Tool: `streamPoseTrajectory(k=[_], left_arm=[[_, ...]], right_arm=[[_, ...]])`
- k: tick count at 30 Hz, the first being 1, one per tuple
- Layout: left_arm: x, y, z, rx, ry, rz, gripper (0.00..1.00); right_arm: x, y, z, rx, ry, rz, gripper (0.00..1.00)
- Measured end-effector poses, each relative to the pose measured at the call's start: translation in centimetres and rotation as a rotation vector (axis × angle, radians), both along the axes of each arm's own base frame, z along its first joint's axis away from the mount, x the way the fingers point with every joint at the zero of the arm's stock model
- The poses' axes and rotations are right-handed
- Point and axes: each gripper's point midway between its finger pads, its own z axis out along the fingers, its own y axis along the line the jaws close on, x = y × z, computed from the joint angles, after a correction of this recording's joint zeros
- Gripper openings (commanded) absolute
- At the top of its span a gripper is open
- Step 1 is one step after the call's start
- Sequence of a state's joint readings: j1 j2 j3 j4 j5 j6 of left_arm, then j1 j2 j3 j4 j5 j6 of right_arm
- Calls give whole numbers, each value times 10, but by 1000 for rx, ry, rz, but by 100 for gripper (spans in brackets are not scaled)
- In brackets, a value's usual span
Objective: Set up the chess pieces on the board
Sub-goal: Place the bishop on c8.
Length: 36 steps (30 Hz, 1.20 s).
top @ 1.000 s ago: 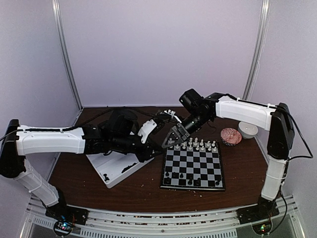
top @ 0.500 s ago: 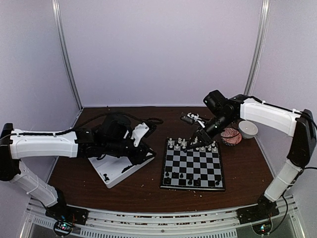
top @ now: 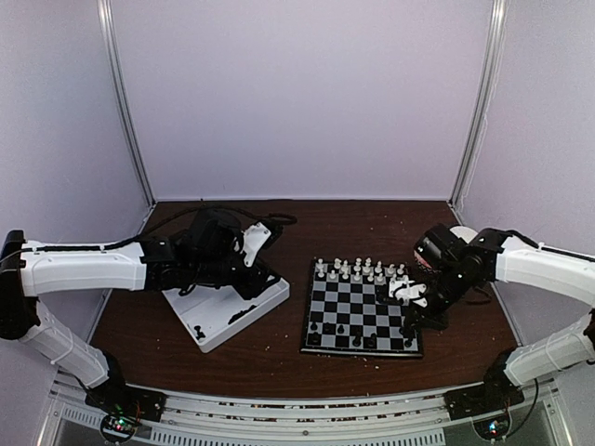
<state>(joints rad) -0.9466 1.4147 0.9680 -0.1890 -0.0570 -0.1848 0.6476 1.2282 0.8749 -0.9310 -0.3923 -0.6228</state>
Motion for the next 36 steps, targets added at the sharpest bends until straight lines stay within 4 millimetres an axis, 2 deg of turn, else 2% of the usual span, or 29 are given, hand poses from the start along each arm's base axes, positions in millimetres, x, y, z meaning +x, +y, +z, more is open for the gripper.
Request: streamPoseTrajectory(k=[5, 13, 21, 36], left_arm=[[7, 5, 0, 4, -6, 25, 40], [7, 8, -4, 9, 1, 36, 39], [6, 11, -9, 22, 7, 46, 39], [7, 12, -10, 20, 11, 53, 39]], right_arm=[[-11, -2, -22, -75, -34, 62, 5], [-4, 14, -27, -74, -94, 97, 7], [-7, 26, -37, -85, -92, 134, 7], [-9, 32, -48, -101, -69, 141, 7]])
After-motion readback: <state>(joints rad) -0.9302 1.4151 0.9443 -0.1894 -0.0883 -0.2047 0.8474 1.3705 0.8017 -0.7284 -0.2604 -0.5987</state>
